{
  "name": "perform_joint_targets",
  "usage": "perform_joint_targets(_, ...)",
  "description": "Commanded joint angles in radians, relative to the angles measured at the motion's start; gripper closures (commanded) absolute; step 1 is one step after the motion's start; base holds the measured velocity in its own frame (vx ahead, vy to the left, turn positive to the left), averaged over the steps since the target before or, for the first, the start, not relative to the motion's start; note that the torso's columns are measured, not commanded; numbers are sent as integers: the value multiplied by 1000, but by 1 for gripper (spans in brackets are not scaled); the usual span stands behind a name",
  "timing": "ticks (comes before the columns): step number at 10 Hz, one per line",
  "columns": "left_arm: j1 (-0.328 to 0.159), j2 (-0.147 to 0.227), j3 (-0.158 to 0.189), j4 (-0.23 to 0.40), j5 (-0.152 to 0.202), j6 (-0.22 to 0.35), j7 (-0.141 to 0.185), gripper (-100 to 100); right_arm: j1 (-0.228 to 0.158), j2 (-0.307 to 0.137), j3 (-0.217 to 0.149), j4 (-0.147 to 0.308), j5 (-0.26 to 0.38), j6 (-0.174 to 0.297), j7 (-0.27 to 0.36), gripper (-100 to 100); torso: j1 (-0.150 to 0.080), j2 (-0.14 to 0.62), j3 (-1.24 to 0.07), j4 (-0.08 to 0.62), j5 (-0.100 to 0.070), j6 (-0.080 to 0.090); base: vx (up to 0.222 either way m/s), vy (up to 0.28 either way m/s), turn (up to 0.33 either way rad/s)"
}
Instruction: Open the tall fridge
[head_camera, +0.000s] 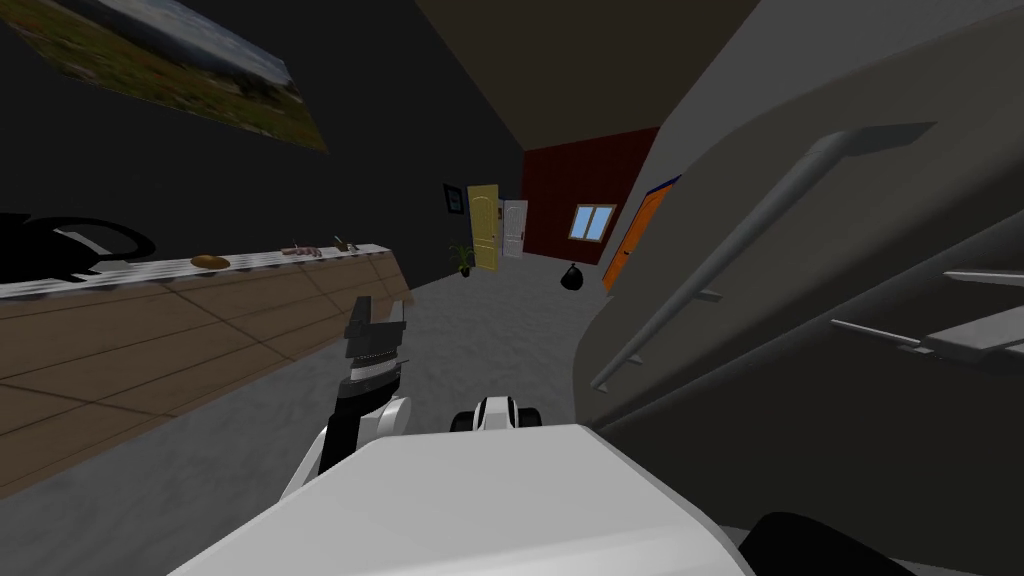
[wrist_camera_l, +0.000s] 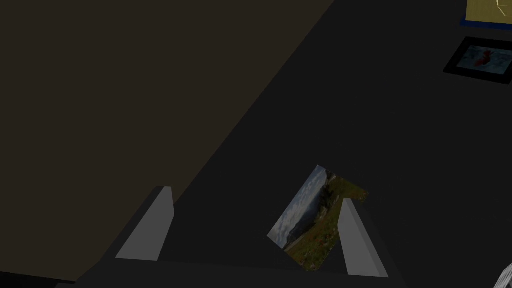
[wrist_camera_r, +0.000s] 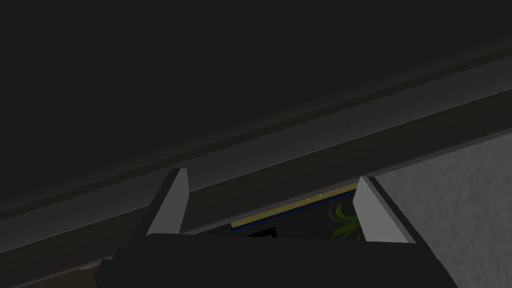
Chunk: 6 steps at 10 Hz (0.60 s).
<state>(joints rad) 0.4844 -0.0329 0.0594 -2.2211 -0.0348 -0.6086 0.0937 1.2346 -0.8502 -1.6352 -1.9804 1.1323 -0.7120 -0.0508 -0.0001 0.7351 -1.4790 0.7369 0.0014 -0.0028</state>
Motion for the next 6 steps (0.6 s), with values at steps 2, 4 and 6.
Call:
perform_joint_targets(2,0,0,0,0,0,0,0,0,44,-39,-104,25,82,11,31,-100,0,-7,-6,-3,2,-3,103,22,64)
perform_joint_targets(4,0,0,0,0,0,0,0,0,58,-53,-142,34,108,14,42,-100,-1,-14,-14,-6,4,-7,71,4,42)
perform_joint_targets(6,0,0,0,0,0,0,0,0,70,-65,-184,43,132,17,53,-100,-3,-19,-18,-9,4,-10,64,8,40)
